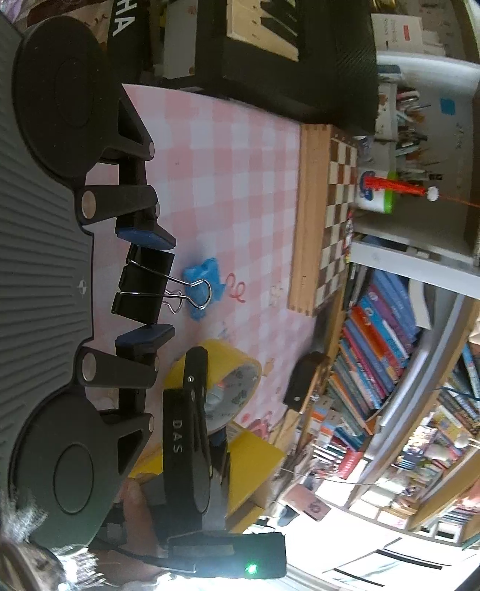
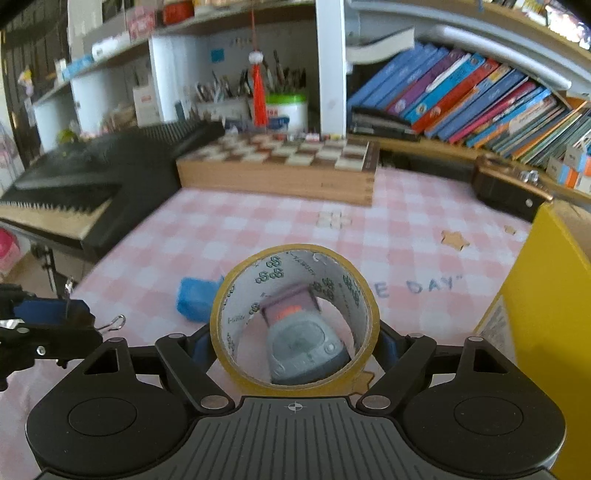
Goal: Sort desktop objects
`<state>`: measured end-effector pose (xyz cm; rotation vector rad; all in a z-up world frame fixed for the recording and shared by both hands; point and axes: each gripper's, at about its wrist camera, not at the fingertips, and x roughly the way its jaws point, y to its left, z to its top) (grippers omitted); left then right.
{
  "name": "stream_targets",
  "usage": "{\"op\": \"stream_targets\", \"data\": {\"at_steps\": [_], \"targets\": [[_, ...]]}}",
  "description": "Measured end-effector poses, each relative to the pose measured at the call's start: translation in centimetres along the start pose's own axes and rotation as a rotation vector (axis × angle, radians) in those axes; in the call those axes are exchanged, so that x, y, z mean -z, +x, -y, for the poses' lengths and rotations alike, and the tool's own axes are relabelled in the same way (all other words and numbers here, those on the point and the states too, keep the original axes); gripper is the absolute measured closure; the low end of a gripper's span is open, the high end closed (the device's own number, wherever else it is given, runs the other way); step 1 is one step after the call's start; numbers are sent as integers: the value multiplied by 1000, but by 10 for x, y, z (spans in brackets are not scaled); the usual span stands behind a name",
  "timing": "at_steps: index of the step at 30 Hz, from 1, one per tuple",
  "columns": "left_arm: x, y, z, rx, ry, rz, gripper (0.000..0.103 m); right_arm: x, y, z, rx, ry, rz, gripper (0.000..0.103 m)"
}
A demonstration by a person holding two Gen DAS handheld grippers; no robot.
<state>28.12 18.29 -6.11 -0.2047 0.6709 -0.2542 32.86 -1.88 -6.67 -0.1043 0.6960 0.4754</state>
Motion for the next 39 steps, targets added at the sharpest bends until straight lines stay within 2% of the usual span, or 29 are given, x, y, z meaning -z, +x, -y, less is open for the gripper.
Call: {"op": "stream_targets", "data": {"at_steps": [7, 11, 26, 39], "targets": [[-5, -19, 10, 9, -28, 42, 62, -6, -42, 1, -18, 27, 77, 20], [-1, -27, 19, 2, -3, 38, 62, -4, -65, 0, -31, 29, 102, 20], [29, -71, 49, 0, -31, 31, 62, 33, -126, -10, -48, 36, 83, 20], [64, -120, 77, 46, -42, 54, 62, 78, -183, -23, -53, 35, 58, 20]]}}
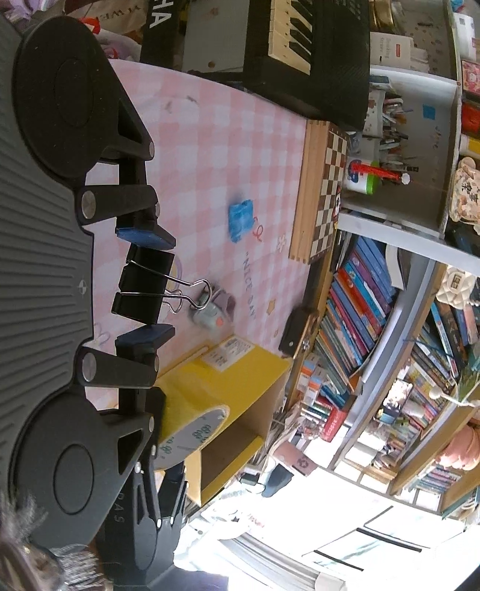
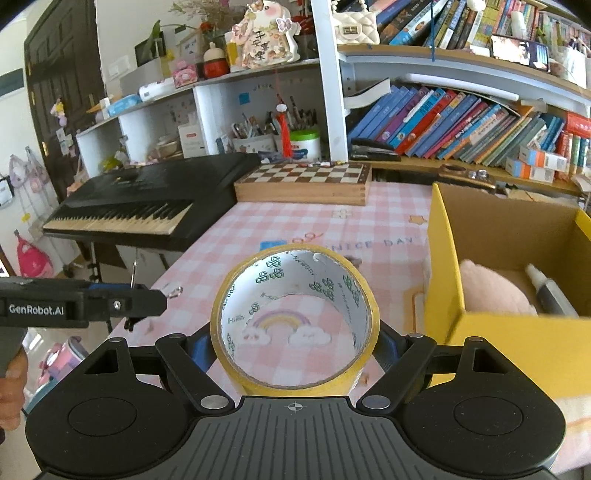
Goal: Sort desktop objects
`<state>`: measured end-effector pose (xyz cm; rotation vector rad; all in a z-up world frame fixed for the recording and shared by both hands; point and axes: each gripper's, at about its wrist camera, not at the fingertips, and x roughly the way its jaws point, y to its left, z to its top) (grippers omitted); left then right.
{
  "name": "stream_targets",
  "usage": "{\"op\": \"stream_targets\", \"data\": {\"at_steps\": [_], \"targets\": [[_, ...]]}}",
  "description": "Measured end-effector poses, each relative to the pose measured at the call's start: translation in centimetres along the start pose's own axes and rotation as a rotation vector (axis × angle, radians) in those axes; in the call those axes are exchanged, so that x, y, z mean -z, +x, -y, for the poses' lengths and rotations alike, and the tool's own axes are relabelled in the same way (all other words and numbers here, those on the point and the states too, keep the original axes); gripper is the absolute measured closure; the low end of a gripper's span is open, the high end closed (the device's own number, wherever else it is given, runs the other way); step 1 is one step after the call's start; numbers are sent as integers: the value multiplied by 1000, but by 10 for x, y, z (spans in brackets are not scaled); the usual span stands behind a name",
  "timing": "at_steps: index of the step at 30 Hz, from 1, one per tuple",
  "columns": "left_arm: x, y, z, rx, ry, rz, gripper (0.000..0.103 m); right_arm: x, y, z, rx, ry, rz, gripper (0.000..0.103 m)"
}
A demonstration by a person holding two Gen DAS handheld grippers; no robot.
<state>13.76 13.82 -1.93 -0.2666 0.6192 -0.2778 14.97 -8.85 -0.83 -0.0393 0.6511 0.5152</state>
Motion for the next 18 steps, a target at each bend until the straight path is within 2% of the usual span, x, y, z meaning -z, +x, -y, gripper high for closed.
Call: {"op": "stream_targets", "data": {"at_steps": [10, 18], "targets": [[33, -30, 24, 45, -8, -24, 62, 41, -46, -1, 34, 47, -29, 20], [49, -47, 51, 133, -17, -34, 62, 65, -75, 6, 88, 98, -57, 20]]}}
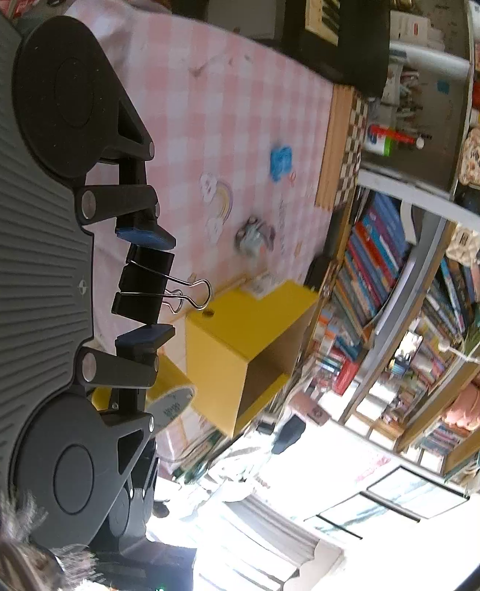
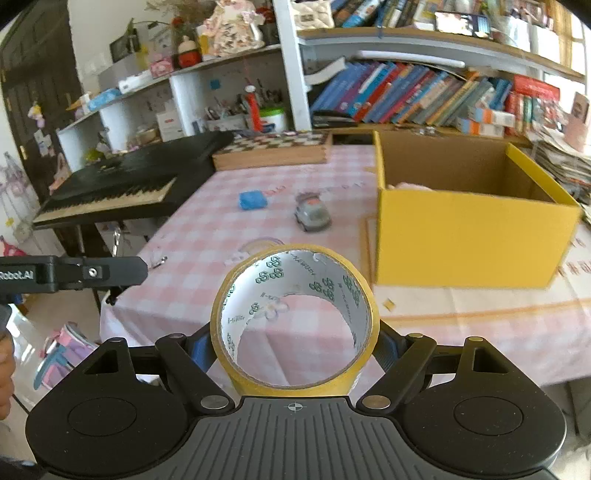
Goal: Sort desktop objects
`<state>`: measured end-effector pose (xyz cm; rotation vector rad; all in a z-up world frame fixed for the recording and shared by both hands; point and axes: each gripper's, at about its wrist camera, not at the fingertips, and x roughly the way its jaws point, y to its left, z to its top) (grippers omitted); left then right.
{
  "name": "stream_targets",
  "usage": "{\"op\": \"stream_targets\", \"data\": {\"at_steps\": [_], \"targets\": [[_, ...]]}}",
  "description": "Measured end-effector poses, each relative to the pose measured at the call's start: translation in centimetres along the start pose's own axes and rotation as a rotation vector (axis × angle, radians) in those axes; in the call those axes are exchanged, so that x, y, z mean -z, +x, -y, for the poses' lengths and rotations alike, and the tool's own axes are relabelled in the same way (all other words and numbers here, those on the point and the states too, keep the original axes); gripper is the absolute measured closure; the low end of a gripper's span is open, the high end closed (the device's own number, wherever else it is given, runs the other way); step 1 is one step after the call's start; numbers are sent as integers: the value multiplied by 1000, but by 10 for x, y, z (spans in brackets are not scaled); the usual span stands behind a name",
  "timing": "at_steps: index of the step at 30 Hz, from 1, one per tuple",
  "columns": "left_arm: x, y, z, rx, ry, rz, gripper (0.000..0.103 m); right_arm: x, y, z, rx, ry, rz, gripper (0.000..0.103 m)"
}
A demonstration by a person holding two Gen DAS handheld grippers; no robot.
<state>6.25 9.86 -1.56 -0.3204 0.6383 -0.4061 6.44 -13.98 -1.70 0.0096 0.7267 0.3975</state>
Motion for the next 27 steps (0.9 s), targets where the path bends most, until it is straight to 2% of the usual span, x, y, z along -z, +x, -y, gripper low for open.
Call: {"op": "stream_targets", "data": {"at_steps": [12, 22, 27], "targets": [[16, 13, 43, 108, 50, -72, 62, 30, -37, 23, 81, 87, -8, 20], [13, 26, 70, 204, 128, -95, 62, 42, -59, 40, 156, 163, 13, 20], [13, 28, 76, 224, 142, -98, 62, 44, -64, 45, 172, 173, 10, 20]]}}
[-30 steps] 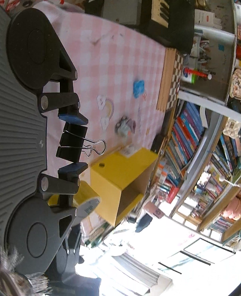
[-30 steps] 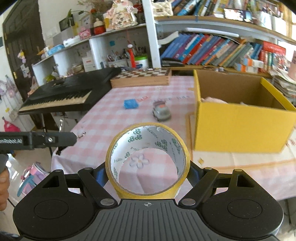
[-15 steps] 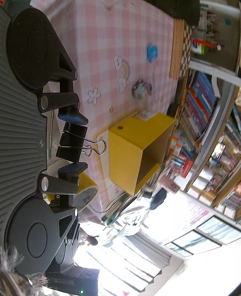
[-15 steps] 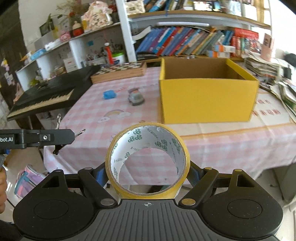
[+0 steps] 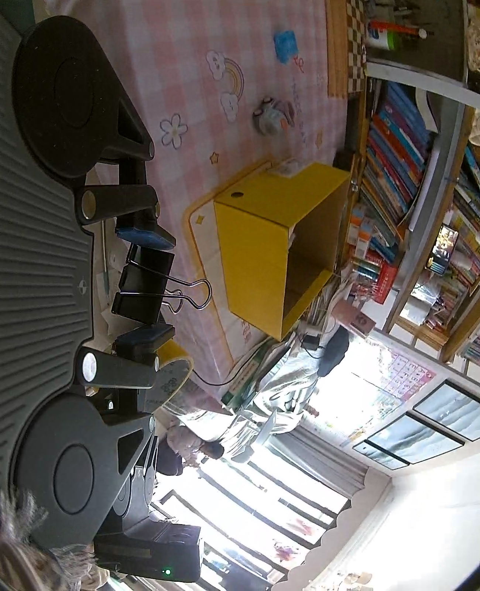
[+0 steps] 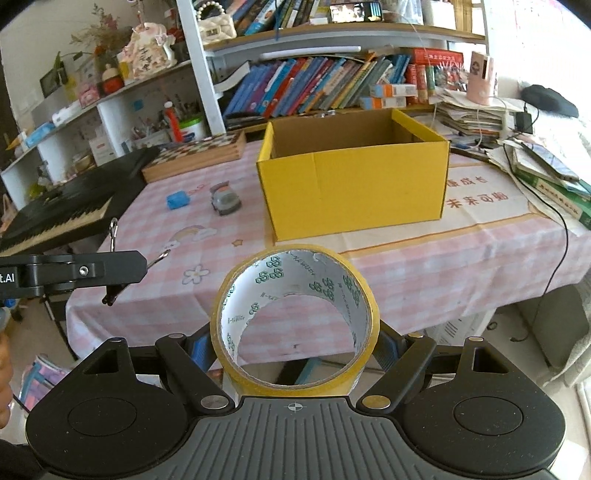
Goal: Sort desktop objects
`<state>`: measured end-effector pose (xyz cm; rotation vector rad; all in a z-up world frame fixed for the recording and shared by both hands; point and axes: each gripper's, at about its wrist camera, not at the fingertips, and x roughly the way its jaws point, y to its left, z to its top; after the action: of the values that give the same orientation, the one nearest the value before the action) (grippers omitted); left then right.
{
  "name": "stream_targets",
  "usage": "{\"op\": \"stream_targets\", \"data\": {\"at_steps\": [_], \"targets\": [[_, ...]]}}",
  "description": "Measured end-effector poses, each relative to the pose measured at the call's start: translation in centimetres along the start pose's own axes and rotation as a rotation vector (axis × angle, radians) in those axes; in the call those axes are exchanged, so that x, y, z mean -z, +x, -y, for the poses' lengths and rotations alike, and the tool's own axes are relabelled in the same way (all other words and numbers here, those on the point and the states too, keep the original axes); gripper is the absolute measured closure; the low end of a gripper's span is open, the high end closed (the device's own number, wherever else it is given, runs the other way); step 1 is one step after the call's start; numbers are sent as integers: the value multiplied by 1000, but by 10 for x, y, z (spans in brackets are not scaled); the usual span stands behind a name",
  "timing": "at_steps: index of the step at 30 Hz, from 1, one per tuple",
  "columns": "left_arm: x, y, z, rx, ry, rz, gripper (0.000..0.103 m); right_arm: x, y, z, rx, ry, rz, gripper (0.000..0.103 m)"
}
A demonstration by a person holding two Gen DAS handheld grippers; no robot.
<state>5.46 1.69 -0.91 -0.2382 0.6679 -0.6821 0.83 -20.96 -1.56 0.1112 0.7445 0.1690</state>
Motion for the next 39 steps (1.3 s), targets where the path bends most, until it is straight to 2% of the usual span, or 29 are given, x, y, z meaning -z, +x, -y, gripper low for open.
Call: {"op": "stream_targets", "data": {"at_steps": [12, 23, 32, 39], "targets": [[0, 10, 10, 17, 11, 1, 62, -2, -4, 9, 23, -4, -8, 20], [-17, 26, 19, 68, 51, 11, 62, -6, -4, 23, 61, 39, -9, 20], [-46, 43, 15, 94, 73, 55, 62, -31, 4, 33, 75, 51, 9, 20], [-89, 58, 7, 93, 124, 125, 62, -67, 21, 39, 81, 29, 68, 20]]}}
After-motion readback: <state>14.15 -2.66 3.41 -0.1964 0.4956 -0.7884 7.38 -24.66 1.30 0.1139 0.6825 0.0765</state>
